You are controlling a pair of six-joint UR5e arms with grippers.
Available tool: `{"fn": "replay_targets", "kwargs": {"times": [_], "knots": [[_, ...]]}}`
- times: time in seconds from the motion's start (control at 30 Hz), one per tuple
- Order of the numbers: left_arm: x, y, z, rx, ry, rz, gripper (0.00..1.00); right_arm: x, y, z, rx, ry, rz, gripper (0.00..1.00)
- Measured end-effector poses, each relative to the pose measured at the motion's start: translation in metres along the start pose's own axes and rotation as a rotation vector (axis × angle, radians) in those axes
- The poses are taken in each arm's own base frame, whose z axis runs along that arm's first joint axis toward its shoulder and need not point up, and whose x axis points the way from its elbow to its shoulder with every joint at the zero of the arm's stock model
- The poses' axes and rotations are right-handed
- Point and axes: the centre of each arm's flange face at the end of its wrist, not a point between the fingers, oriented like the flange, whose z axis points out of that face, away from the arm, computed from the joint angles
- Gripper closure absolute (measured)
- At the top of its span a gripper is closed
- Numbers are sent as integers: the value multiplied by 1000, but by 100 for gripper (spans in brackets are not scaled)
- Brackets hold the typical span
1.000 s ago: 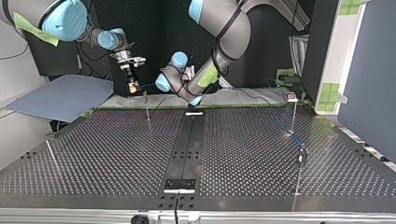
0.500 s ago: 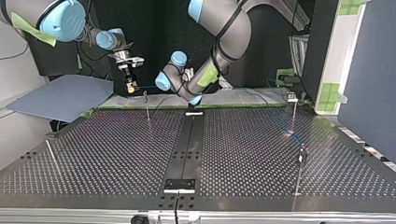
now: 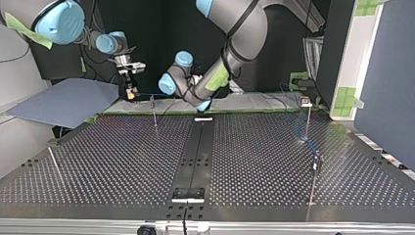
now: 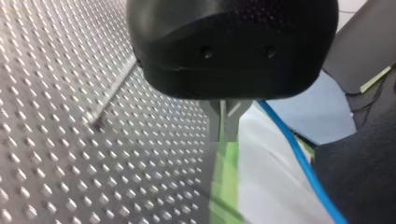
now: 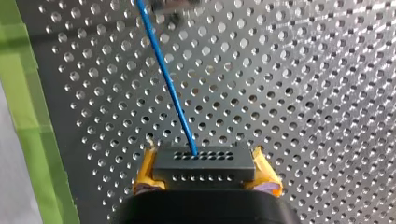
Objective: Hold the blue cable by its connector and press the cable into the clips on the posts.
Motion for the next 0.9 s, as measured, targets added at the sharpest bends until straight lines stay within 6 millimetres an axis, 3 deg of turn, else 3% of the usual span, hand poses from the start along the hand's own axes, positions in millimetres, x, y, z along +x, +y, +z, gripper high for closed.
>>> {"fn": "replay_targets", "kwargs": {"times": [0.57,0.9], "knots": [[-11,-68,-72,23,-161,96,100,7,22,8,-22,7,16,100],[-30,-71,-100,-18,-260,76,100,9,26,9,-29,8,14,100]]}}
